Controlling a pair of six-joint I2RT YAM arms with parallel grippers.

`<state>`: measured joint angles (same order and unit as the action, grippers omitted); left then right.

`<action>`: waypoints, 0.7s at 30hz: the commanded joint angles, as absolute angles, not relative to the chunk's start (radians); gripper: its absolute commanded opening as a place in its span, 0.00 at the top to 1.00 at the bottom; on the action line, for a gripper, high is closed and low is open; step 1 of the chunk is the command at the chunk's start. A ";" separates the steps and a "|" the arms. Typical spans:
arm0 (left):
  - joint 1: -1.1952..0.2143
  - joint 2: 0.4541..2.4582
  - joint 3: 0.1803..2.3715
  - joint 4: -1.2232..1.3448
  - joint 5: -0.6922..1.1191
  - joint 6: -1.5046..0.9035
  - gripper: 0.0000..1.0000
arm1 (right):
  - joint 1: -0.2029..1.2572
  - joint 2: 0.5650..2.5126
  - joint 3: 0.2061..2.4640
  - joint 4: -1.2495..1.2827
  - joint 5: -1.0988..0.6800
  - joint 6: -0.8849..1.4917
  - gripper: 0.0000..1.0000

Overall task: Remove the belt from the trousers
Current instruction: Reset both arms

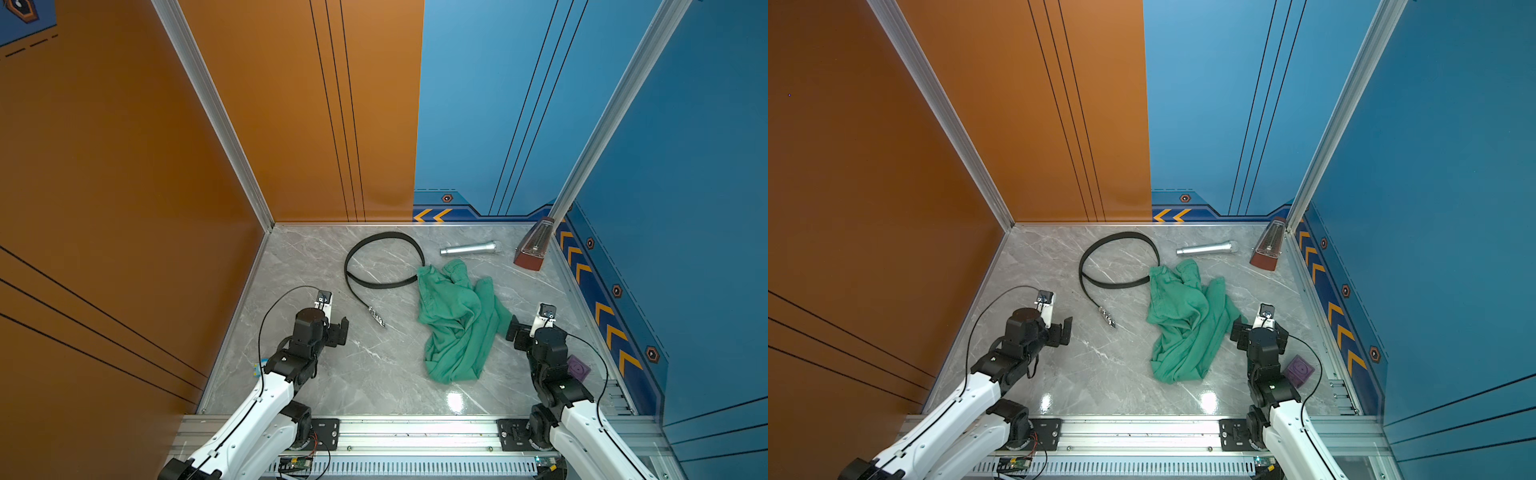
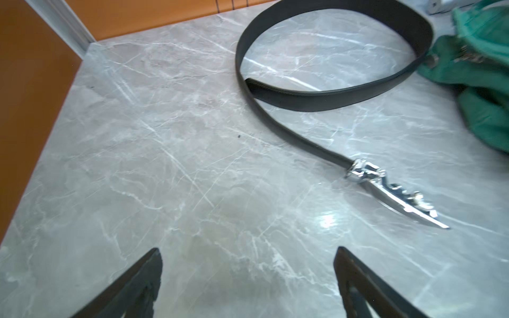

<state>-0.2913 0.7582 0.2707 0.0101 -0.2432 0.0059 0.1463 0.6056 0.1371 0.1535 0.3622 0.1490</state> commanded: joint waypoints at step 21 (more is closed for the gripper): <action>-0.032 1.542 0.338 0.965 -0.168 -0.002 0.02 | 0.034 1.518 0.394 0.812 0.150 0.057 0.00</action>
